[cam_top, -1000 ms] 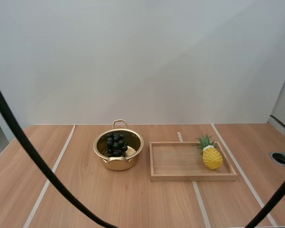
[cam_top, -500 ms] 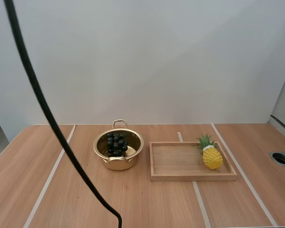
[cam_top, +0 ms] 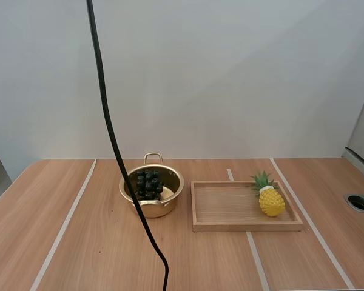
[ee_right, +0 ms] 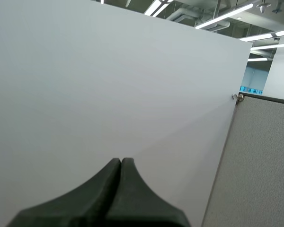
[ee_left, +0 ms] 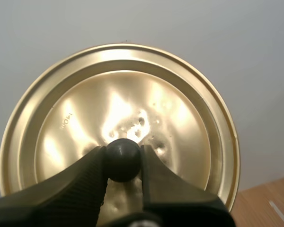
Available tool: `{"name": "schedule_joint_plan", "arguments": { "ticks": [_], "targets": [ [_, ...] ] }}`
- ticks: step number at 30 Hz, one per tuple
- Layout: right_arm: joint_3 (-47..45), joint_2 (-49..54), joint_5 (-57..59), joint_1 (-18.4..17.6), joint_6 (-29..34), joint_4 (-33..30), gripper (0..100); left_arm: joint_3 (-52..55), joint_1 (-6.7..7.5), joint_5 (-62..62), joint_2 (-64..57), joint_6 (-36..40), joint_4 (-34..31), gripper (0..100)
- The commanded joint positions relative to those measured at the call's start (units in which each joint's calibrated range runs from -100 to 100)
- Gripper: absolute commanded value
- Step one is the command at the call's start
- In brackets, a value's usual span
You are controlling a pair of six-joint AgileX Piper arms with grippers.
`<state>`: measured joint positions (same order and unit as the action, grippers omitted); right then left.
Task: Open the pot, put the grape inside, and close it
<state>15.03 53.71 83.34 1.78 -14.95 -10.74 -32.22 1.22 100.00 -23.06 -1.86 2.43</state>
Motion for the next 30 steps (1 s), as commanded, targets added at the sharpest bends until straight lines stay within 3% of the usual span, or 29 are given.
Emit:
{"name": "schedule_joint_plan", "arguments": {
  "ticks": [1,15,30],
  "targets": [
    [0.6,0.7,1.3,0.2,0.4,-0.9,0,6.0,0.11,0.0,0.1,-1.2,2.6,0],
    [0.6,0.8,6.3,0.2,0.4,-0.9,0,28.1,0.11,0.0,0.4,-6.6,10.3,0],
    [0.6,2.8,7.8,0.2,0.4,-0.9,0,40.2,0.11,0.0,7.7,-10.2,14.5,0]
  ]
}}
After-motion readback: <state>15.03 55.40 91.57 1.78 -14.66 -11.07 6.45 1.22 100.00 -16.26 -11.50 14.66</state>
